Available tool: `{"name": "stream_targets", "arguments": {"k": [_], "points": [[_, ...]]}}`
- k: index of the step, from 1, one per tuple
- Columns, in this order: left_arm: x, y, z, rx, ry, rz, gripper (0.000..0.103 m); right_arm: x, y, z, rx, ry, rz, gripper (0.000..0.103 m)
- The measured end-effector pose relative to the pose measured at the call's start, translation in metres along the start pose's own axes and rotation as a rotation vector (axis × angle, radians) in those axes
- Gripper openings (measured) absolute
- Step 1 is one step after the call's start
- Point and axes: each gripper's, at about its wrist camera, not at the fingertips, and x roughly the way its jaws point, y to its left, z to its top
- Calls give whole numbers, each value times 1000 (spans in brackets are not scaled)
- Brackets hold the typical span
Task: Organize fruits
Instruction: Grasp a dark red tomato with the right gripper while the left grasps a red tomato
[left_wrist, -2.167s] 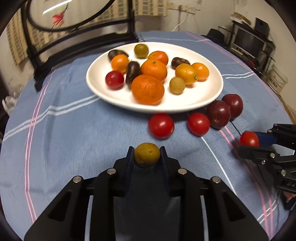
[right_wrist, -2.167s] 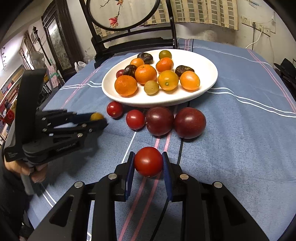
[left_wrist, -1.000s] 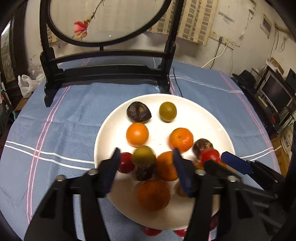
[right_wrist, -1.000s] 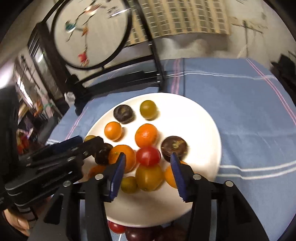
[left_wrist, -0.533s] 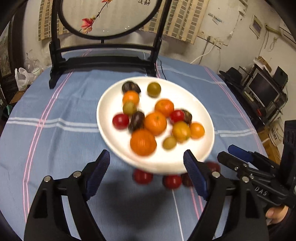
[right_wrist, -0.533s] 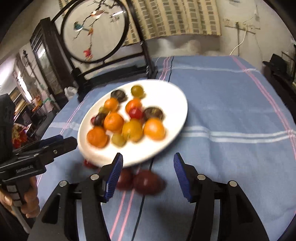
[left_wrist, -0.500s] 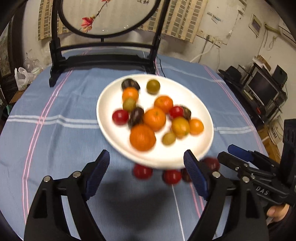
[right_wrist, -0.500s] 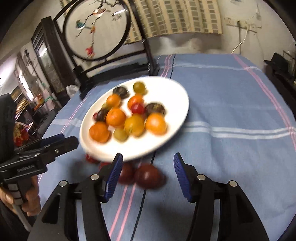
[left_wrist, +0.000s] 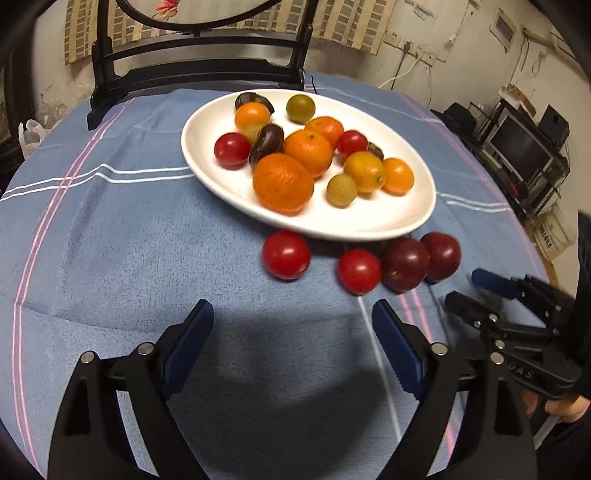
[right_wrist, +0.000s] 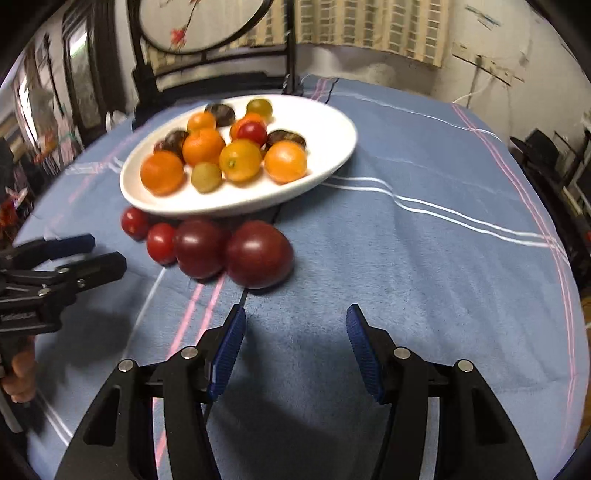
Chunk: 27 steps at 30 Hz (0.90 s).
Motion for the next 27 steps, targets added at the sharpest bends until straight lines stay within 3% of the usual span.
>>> {"name": "stream_targets", "arguments": {"k": [3,12,15,17,27], "points": [[3,-1,-1,27,4,38,86,6,8,4,-53,-15,-22,56],[5,-3,-1,46,20,47,86,16,15,21,-79,-24,-9,56],[8,-3,-2,43,34,41,87,18,21,27,-102,-30,-8,43],[8,-4,-2,49,33,45,88,18,29,28,-141,-45,-34,41],[9,-5,-1,53,31,45,88,2,10,15,-37,-51,24,40]]}}
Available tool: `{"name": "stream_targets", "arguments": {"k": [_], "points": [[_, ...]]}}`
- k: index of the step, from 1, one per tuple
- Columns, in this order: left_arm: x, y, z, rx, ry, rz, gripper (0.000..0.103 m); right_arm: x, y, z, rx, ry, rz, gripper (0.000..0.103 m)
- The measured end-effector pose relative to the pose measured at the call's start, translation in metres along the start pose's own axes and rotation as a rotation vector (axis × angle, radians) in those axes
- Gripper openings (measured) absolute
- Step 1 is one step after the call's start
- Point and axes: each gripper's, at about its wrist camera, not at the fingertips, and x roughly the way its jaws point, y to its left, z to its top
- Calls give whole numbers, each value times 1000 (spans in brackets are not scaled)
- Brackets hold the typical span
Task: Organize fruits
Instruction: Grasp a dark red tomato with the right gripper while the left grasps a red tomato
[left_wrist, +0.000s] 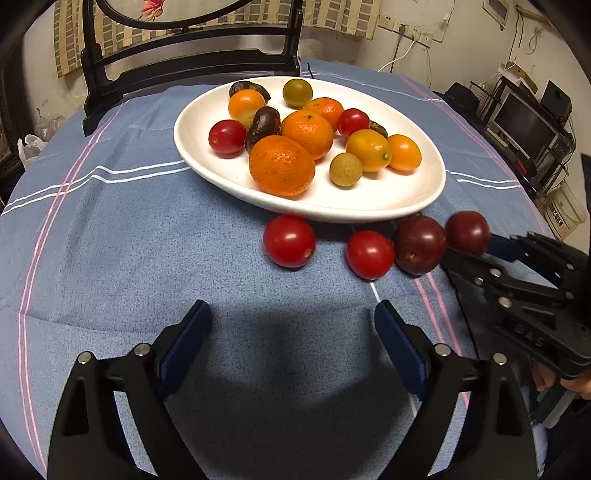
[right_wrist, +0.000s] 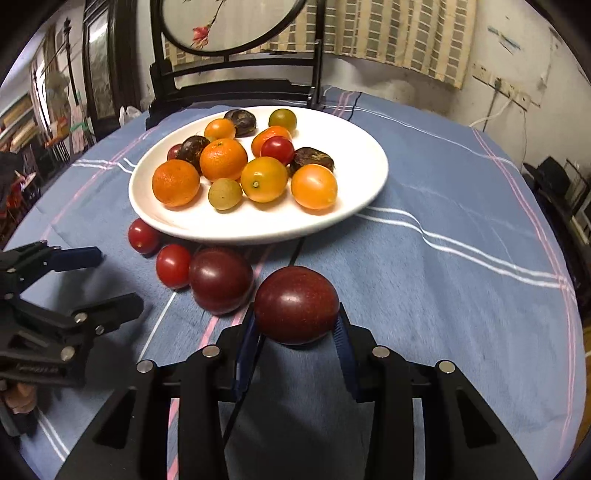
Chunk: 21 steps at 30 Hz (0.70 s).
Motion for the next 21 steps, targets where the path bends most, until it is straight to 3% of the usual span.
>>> {"name": "stream_targets", "arguments": {"k": [6,12,15,21], "points": [[1,4,1,-13,-19,-15,88,-9,-3,-14,46,6,47,40],[8,0,5,18,-60,44,87,-12,-1,-20,46,4,61,40],[11,0,10,6,-73,57,81,-15,0,-20,40,-7,74,40],[13,12,21,-56,-104,41,52,-16,9,-20,1,-7,89,40]]}}
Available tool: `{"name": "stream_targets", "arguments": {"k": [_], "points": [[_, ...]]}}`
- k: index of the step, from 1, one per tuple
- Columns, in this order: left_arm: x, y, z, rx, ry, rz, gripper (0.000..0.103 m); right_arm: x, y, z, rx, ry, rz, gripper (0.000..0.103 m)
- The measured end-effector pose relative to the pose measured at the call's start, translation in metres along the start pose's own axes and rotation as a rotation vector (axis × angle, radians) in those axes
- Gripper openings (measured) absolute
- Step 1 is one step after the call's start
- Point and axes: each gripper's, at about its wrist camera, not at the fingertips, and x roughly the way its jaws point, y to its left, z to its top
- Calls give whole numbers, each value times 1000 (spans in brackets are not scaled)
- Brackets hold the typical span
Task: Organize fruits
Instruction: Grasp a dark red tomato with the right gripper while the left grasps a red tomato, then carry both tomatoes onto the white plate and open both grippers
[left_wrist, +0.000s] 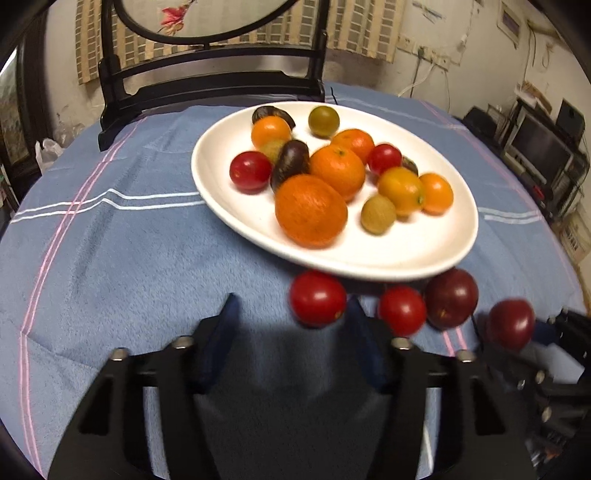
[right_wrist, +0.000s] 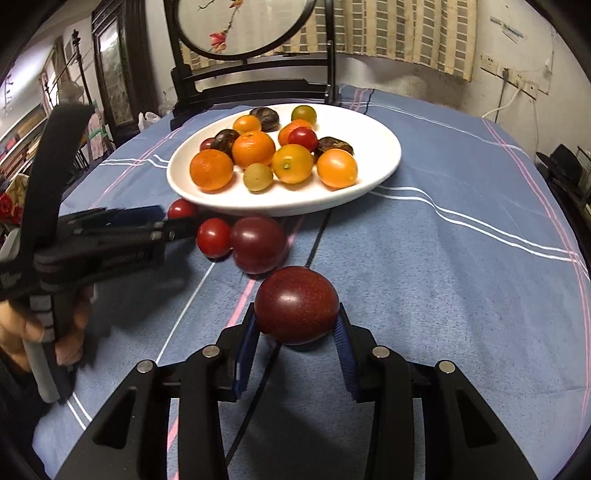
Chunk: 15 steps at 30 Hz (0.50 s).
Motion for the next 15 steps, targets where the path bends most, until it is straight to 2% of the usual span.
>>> {"name": "stream_targets", "arguments": {"k": [1,3,11,15], "points": [[1,1,1,-7,-2,-17,47,-1,1,0,-3,-3,2,40],[1,-3,1,-1,-5,-47,30,-2,1,0,-4,-8,1,40],[-6,-9,-7,27,3,-49,29,-5,-3,1,23,-25,5,40],[-18,-20,-14,55,18,-86,29,-8,-3,1,28,-38,12,40]]}}
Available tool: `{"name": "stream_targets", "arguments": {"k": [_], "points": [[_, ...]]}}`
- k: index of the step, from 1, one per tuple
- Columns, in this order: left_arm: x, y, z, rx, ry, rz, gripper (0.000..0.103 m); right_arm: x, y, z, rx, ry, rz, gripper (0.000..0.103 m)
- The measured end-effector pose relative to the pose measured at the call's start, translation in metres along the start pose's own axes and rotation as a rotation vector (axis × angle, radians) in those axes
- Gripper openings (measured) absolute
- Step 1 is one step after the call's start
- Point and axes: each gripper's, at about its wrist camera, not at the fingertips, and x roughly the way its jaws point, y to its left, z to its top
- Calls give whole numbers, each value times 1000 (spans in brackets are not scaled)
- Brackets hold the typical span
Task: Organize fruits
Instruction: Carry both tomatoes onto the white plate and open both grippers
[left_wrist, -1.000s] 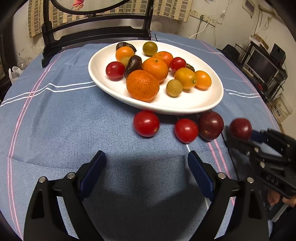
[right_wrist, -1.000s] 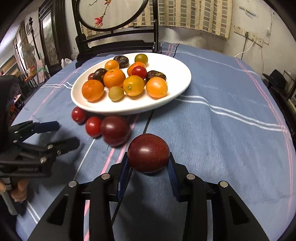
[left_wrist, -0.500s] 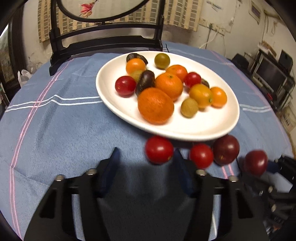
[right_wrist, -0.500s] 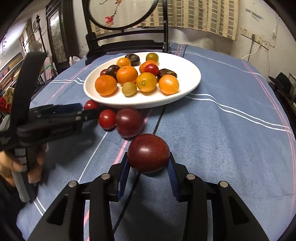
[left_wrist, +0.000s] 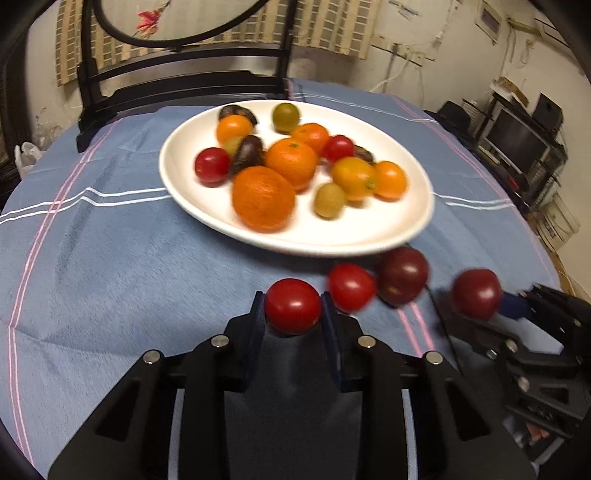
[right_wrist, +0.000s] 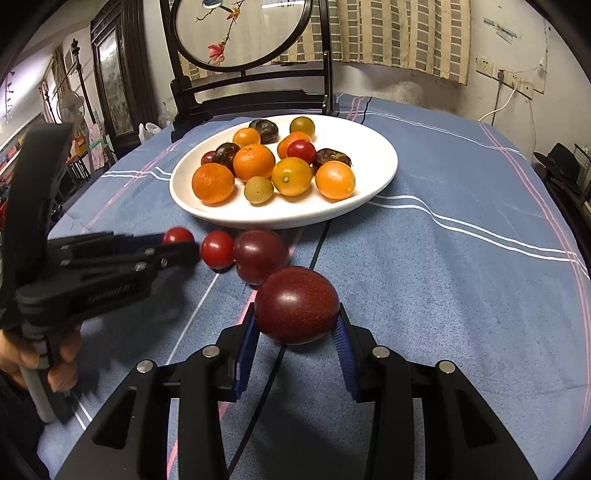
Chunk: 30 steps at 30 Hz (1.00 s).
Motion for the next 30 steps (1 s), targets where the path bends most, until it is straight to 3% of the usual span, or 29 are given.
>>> {"name": "stream_targets", "arguments": {"k": [7,15,20,30], "points": [[-33,-17,-2,45,-42,-27,29,-9,1,4,8,-36,23,40],[-46,-13,35,73,-65,-10,29,-24,10,38,-35,-103,40,40],[-35,1,71,36,-75,15,29,-7,11,76,-54,-123,15,40],[21,24,130,-35,-36,110,29,60,0,127,9,-68,7,41]]}}
